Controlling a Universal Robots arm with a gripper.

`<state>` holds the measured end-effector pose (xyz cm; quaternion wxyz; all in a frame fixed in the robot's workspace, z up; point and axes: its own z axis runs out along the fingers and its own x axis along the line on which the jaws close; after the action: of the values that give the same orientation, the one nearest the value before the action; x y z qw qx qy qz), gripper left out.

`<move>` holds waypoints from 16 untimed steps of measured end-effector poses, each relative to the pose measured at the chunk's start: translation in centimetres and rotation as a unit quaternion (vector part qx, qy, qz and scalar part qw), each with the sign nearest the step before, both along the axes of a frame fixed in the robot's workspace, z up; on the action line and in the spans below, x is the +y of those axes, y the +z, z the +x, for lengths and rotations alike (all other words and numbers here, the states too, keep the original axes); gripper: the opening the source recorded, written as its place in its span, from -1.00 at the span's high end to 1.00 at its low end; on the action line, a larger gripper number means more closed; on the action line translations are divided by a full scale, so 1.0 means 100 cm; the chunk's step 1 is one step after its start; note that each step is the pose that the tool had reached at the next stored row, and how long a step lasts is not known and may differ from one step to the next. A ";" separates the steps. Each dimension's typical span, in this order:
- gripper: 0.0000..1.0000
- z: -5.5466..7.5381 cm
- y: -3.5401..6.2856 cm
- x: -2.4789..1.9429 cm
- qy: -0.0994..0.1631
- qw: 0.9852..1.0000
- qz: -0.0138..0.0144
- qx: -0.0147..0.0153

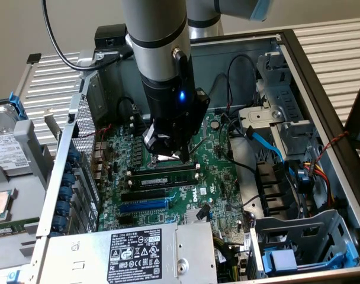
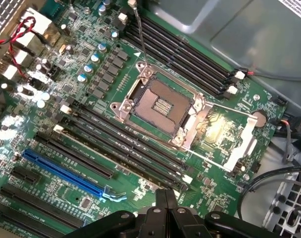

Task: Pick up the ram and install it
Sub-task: 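Press down the ram until it locks into place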

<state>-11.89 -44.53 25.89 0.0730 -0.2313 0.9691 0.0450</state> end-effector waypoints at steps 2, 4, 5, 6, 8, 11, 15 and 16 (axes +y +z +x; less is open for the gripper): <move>0.79 0.000 -0.0001 0.0000 -0.014 1.000 0.000 0.000; 0.79 0.000 -0.0002 0.0000 -0.031 1.000 0.000 0.000; 0.79 0.000 -0.0003 0.0000 -0.039 0.999 0.000 0.000; 0.79 0.000 -0.0004 0.0000 -0.048 0.999 0.000 0.000; 0.79 0.000 -0.0005 0.0000 -0.065 0.998 0.000 0.000; 0.79 0.000 -0.0006 -0.0001 -0.091 0.996 0.000 0.000; 0.79 0.000 -0.0009 0.0000 -0.125 0.992 0.000 0.000; 0.79 0.000 -0.0010 0.0000 -0.134 0.991 0.000 0.000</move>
<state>-11.90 -44.53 25.79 0.0785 -0.0995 0.9913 0.0353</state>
